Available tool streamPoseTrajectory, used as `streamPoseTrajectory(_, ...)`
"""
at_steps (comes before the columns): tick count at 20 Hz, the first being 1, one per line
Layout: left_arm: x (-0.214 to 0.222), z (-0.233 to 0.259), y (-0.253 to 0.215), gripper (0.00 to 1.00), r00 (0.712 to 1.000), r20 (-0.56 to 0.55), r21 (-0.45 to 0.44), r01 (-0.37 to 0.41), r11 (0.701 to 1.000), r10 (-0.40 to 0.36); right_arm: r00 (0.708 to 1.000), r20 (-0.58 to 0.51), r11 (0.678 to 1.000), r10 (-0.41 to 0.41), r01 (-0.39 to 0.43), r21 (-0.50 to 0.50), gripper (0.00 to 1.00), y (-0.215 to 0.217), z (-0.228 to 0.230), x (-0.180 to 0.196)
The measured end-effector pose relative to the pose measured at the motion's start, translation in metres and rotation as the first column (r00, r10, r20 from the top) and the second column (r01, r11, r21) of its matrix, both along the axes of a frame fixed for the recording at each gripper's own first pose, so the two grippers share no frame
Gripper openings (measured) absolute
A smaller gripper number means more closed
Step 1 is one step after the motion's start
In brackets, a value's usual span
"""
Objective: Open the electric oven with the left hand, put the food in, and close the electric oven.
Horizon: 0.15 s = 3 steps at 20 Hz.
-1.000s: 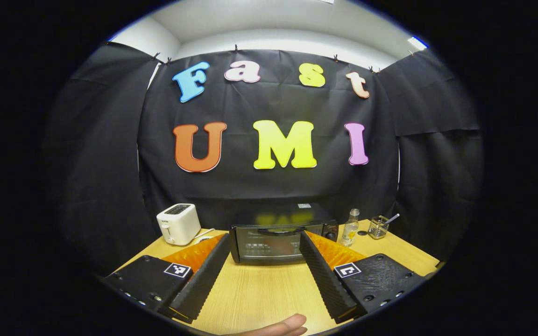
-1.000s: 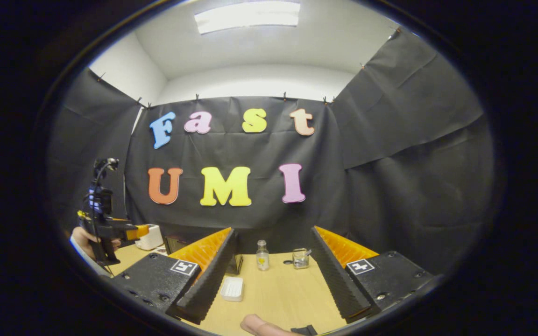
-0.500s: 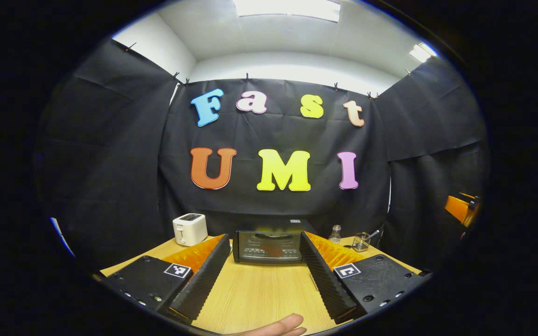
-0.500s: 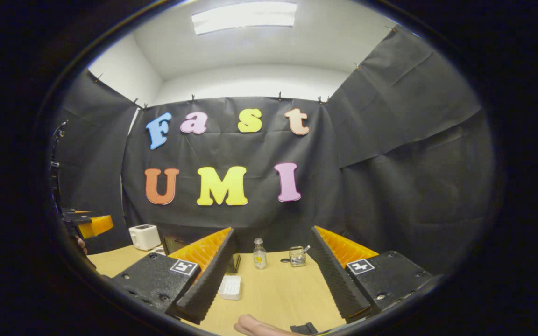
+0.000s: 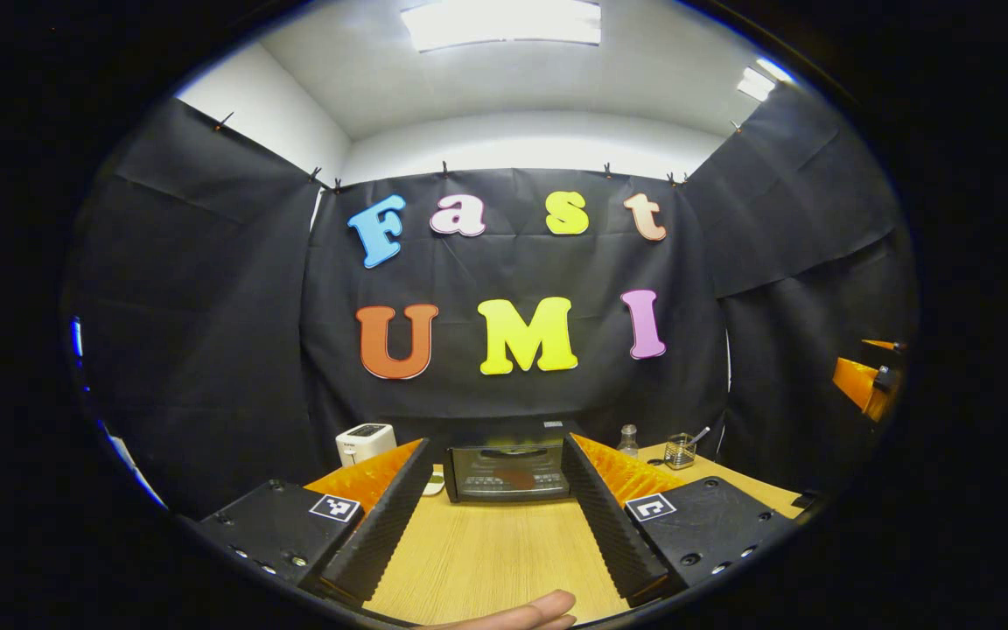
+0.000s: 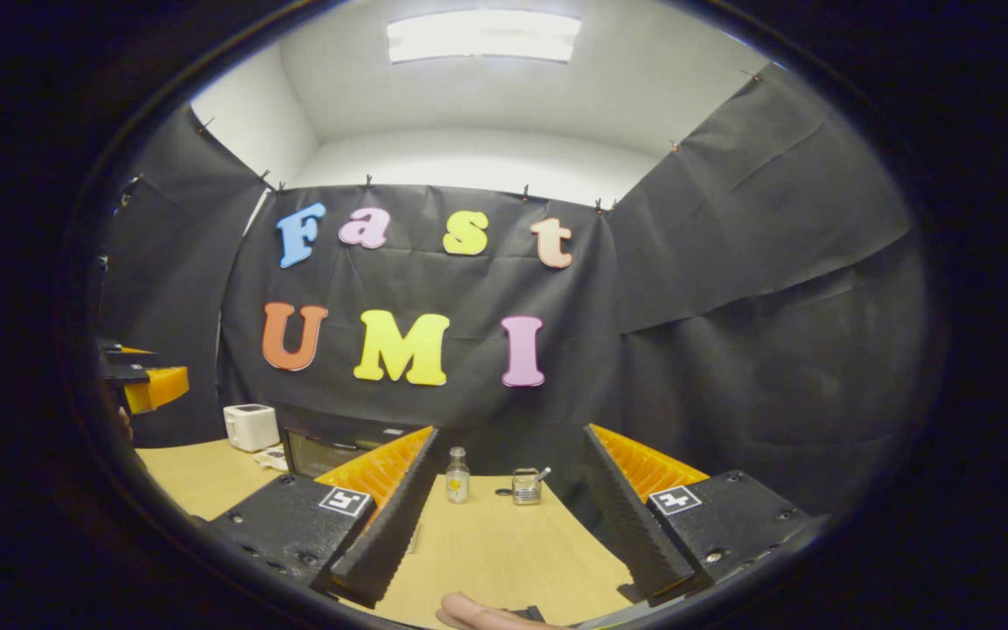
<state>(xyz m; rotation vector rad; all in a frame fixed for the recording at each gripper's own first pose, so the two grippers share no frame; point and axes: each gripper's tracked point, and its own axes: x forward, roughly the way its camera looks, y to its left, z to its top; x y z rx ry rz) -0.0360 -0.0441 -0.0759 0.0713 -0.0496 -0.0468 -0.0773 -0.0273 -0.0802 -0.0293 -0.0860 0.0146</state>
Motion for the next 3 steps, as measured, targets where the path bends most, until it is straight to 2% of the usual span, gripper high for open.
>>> streamPoseTrajectory(1,-0.0004,0.0010,0.0000,0.84,1.000,0.001,0.000,-0.003,1.000,0.003,1.000,0.003,1.000,-0.005,0.005,-0.001,1.00,-0.0030,0.0002,0.0001)
streamPoseTrajectory(2,-0.0012,0.0017,-0.0015,0.94,1.000,0.002,0.001,-0.003,1.000,0.003,1.000,0.005,1.000,-0.001,0.001,0.001,0.96,-0.0031,-0.0014,-0.0010)
streamPoseTrajectory(3,-0.0027,0.0019,-0.0022,0.94,1.000,0.004,0.001,-0.001,1.000,0.001,1.000,0.011,1.000,-0.001,0.001,0.014,0.96,-0.0043,-0.0007,-0.0015)
